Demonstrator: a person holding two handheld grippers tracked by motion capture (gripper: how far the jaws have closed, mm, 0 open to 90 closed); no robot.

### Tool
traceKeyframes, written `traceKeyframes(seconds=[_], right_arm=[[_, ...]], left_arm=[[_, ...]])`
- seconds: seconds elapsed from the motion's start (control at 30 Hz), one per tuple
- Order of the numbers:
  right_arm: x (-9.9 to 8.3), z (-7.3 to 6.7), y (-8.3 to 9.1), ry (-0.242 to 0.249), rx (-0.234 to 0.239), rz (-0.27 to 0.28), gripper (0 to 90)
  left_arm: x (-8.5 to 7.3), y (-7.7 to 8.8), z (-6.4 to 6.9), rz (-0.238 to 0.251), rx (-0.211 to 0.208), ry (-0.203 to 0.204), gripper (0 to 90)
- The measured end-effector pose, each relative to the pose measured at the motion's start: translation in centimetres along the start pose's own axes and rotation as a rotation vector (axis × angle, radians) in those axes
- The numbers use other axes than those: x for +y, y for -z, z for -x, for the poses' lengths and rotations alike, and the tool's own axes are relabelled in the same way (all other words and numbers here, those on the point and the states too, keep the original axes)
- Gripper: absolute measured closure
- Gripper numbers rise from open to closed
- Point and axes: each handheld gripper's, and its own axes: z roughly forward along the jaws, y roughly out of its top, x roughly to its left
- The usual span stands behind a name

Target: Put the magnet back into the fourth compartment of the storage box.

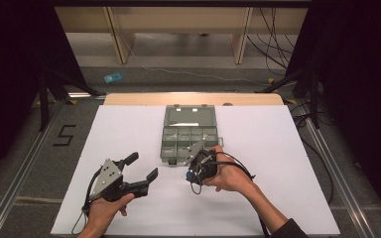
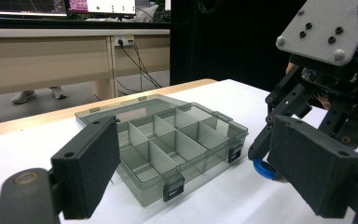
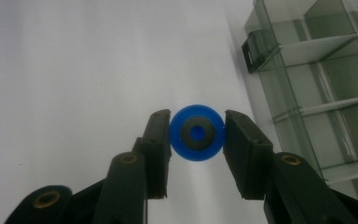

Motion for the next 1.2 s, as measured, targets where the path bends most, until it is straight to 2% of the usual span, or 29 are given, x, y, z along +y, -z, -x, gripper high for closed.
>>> traceKeyframes(seconds=[0.57,1.2], right_arm=[[-1.1,1.7,2.0,-0.039,-0.067,0.047,62.6],[-2.0,3.0,2.8,-0.080,-0.103,0.059,62.6]], left_arm=[[0.0,0.0,0.0,0.002,0.000,0.001,16.0],[0.0,0.0,0.0,0.001,-0.007,-0.002,16.0]])
